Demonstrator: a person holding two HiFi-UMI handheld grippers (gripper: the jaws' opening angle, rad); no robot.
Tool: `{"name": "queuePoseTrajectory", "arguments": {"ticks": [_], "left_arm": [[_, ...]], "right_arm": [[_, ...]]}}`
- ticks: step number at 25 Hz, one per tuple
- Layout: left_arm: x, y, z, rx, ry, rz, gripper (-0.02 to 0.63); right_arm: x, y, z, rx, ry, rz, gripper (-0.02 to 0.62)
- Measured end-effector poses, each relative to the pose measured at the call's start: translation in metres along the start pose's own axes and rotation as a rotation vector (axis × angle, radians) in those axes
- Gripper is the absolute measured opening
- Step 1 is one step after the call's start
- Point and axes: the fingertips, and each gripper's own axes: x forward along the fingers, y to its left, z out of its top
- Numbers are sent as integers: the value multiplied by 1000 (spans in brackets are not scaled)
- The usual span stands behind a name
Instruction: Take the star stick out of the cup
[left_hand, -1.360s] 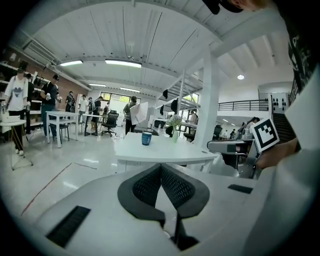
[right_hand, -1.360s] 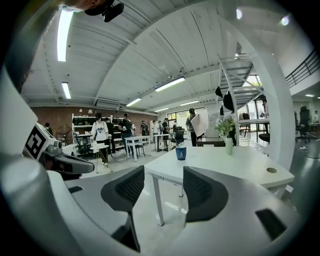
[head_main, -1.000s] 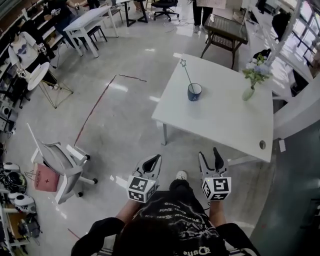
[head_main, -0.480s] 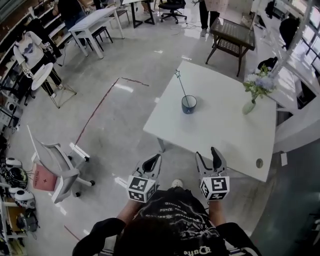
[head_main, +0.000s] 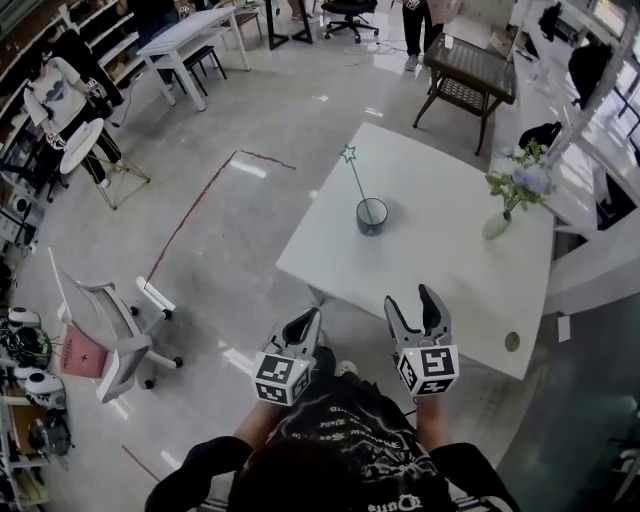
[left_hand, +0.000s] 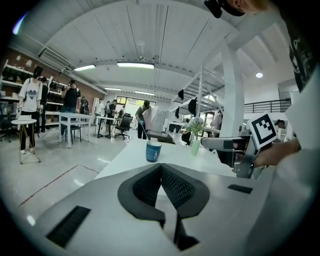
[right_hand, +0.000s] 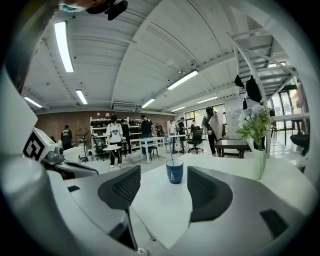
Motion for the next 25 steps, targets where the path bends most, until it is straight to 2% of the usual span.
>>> {"name": "queuePoseTrajectory", "arguments": {"ticks": [8, 17, 25], "left_arm": [[38, 36, 6, -22, 3, 17, 20], [99, 85, 43, -12, -12, -19, 20], [141, 145, 64, -38, -8, -23, 19]], "right_arm": [[39, -16, 6, 13, 17, -10, 284], [112, -34, 26, 36, 39, -24, 284], [184, -39, 41, 29, 73, -34, 284]]}}
